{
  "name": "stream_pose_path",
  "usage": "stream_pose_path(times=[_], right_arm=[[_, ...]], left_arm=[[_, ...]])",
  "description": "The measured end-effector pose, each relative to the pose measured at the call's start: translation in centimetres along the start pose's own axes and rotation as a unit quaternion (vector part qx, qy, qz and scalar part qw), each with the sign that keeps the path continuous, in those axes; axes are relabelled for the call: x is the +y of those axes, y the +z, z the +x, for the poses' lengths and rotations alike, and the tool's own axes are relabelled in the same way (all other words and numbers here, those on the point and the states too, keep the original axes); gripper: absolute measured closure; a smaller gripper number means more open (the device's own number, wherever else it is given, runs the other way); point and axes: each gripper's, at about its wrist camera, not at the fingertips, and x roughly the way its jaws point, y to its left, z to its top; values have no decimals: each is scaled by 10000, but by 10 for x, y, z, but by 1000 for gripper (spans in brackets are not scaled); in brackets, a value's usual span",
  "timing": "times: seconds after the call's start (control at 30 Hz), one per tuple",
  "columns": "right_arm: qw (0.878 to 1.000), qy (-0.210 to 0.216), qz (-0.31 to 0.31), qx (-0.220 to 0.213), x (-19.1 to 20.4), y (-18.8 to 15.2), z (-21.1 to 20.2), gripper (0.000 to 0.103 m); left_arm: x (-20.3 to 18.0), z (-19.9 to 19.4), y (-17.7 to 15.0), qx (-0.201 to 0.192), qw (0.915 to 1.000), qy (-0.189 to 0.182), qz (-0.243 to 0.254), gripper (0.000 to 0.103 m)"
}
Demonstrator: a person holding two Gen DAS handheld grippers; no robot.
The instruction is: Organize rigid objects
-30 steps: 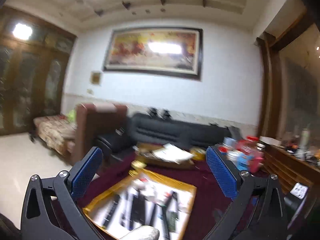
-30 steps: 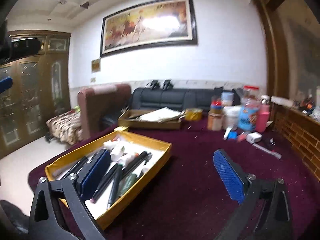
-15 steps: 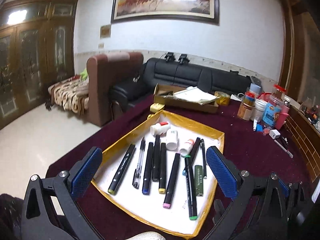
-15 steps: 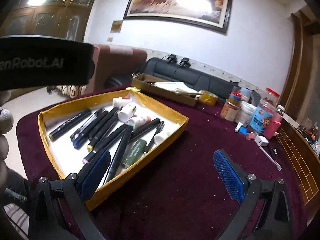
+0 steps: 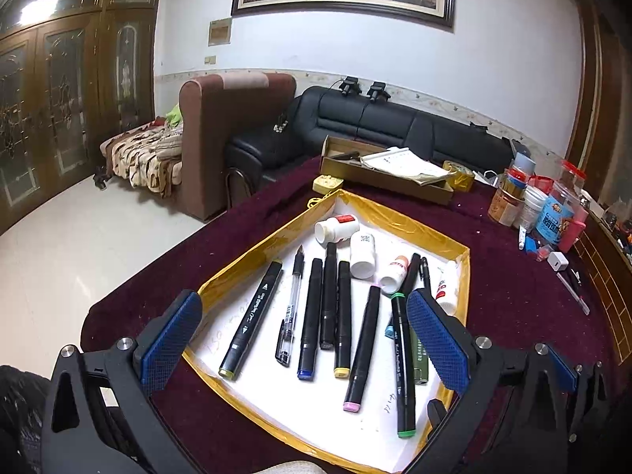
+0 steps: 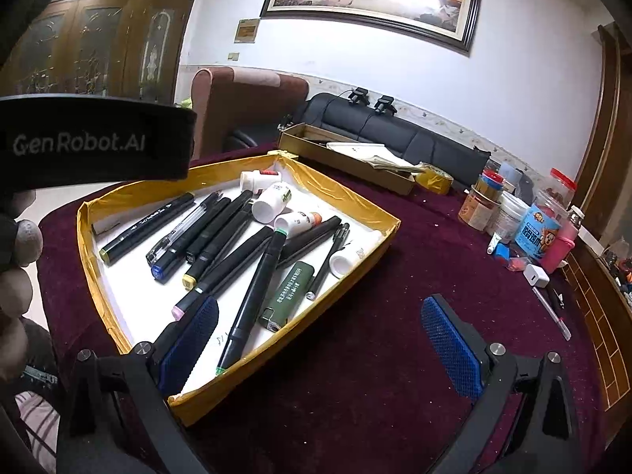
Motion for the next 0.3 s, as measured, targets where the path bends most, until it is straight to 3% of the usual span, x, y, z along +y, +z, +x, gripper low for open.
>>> stream_pose_path(times=[0.3], right_arm=[[9998, 145, 130, 65, -9, 1, 1, 1]], left_arm=[[-4, 13, -1, 413, 9991, 20, 43, 0]])
